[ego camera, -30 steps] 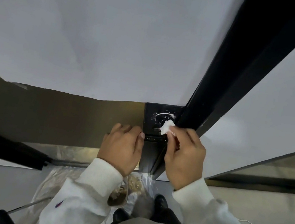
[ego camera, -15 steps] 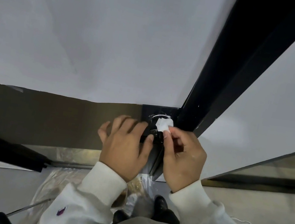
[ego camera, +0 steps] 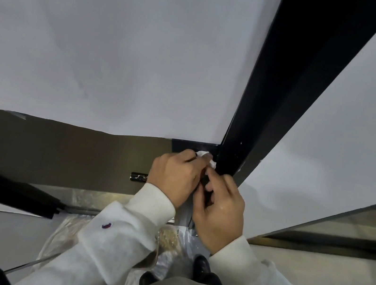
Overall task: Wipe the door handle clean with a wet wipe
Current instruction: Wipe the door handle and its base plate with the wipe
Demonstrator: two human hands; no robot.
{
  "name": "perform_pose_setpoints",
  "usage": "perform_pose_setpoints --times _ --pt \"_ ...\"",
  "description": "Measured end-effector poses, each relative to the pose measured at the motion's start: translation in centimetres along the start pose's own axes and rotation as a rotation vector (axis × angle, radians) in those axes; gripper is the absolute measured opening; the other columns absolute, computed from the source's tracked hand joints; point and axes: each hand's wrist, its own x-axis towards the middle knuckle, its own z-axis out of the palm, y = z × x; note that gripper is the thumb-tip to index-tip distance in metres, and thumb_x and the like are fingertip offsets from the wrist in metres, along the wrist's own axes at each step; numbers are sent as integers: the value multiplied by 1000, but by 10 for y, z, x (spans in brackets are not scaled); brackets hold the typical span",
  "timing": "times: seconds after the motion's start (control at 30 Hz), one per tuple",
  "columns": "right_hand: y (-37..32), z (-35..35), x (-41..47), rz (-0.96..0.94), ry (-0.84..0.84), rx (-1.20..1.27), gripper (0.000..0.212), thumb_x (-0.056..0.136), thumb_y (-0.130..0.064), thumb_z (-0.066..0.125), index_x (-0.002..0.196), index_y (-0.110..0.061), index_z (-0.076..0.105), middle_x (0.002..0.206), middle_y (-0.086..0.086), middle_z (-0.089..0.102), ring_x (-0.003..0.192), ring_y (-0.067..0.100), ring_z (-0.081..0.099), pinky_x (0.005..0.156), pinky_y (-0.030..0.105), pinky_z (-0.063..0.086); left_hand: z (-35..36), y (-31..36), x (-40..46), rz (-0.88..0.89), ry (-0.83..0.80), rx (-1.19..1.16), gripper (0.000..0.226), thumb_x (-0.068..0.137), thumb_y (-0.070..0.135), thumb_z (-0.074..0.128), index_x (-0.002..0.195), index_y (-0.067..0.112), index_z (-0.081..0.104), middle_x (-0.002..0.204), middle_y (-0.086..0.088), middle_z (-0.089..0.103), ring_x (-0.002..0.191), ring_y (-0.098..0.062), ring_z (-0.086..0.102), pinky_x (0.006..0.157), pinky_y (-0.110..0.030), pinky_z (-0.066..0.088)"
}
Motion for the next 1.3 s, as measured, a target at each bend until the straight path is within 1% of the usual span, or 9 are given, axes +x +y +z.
perform_pose_setpoints --times 0.17,0.3,0.43,0.57,0.8,0.93,1.07,1.17,1.3 --pt "9 -10 -1 47 -28 53 35 82 -13 62 116 -9 70 74 0 63 62 9 51 60 25 52 -4 23 7 -29 -131 94 11 81 30 68 89 24 72 75 1 64 57 -32 65 44 -27 38" --pt "17 -17 0 16 -36 100 13 86 -14 66 96 -11 74 77 1 67 63 12 58 61 26 51 -6 24 9 -83 -212 116 16 92 39 57 102 32 67 86 -1 71 72 -38 68 55 -31 37" --pt "18 -18 -1 9 -91 130 7 87 -10 69 90 -14 75 79 -1 68 67 7 59 64 21 50 -9 8 0 -63 -49 26 16 87 24 65 100 28 74 73 0 57 51 -33 57 45 -30 45" --pt "20 -16 -2 27 -88 158 8 86 -9 71 91 -12 75 78 -1 68 67 8 61 63 23 51 1 1 -11 -127 114 -142 21 88 10 65 106 18 75 80 -3 62 60 -25 60 54 -33 52" --pt "12 -16 1 14 -95 180 7 85 -8 71 87 -13 75 76 -2 66 64 6 59 61 21 50 3 -10 -20 -326 34 -142 14 91 11 57 81 14 67 58 -2 58 52 -24 52 54 -33 45" --pt "3 -14 3 -21 -78 125 23 90 -13 66 112 -10 73 87 2 68 72 11 63 65 28 55 -3 -9 -16 -400 -36 -145 20 90 20 53 70 19 56 53 0 56 50 -28 51 55 -38 48" --pt "-9 -8 13 -50 -191 -59 51 95 -20 51 145 -12 49 115 15 66 83 33 68 69 45 59 -8 6 -8 -337 33 -245 16 92 27 55 87 24 70 65 2 66 58 -19 59 60 -35 49" --pt "-13 -2 22 -27 -287 -172 59 92 -18 52 150 -14 41 127 19 62 87 41 69 72 50 60 -5 9 -3 -335 71 -242 18 91 28 58 81 22 71 65 1 62 58 -21 57 58 -35 49" --pt "-17 0 23 9 -294 -160 56 91 -29 35 147 -22 36 111 14 67 79 37 68 66 47 59 -8 6 -7 -315 92 -216 21 88 22 58 90 19 78 80 -5 67 73 -23 62 68 -28 49"
